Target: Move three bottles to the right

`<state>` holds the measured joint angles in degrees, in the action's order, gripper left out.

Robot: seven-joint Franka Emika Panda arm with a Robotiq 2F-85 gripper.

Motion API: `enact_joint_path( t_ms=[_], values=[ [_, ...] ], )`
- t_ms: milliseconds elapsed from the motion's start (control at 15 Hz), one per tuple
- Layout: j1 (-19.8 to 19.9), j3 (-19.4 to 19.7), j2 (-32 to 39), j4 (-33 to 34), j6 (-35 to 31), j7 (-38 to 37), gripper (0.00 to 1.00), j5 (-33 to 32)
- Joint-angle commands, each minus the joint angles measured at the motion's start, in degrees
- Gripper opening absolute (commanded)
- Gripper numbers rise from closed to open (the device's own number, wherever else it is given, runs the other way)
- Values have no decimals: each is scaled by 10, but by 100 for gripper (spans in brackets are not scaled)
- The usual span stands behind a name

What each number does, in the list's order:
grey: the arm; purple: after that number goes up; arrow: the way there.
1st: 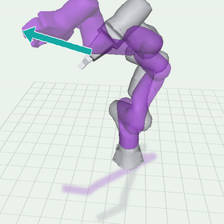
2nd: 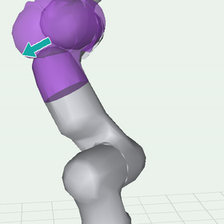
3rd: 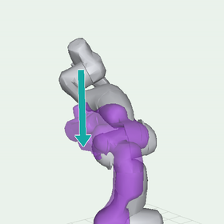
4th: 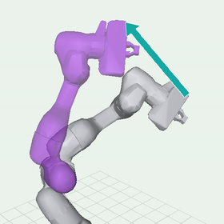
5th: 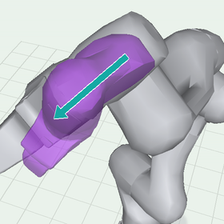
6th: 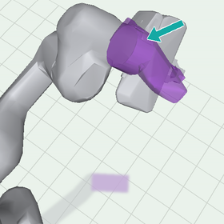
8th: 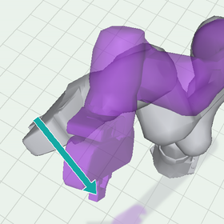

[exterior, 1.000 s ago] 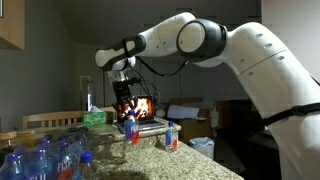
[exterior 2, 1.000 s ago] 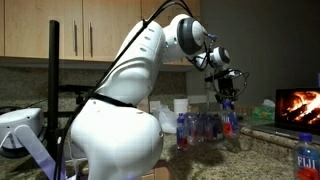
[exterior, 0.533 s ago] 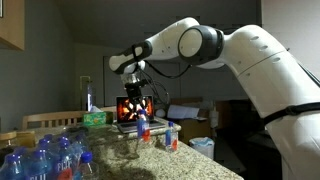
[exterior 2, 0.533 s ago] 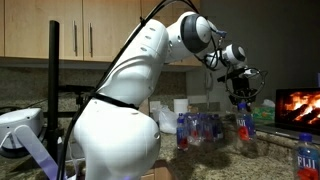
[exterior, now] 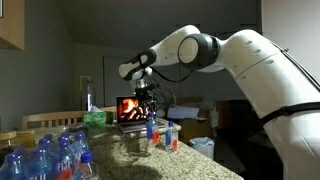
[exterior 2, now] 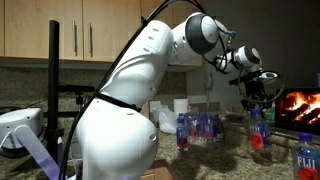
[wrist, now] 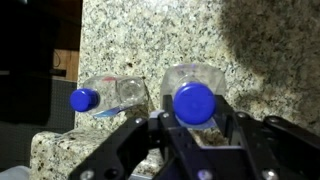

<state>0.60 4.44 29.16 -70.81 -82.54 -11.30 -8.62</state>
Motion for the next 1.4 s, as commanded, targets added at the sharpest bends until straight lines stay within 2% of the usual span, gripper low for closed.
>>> enact_joint_path(
  t_ms=[0,533,933,1333],
  values=[
    [20,-1,6,-8,1,59,18,-1],
    [37,-1,11,-22,-1,152,18,-16],
    [26,2,-20,-86,-45,130,18,-41],
    [24,1,-68,-173,-133,113,18,-36]
  ],
)
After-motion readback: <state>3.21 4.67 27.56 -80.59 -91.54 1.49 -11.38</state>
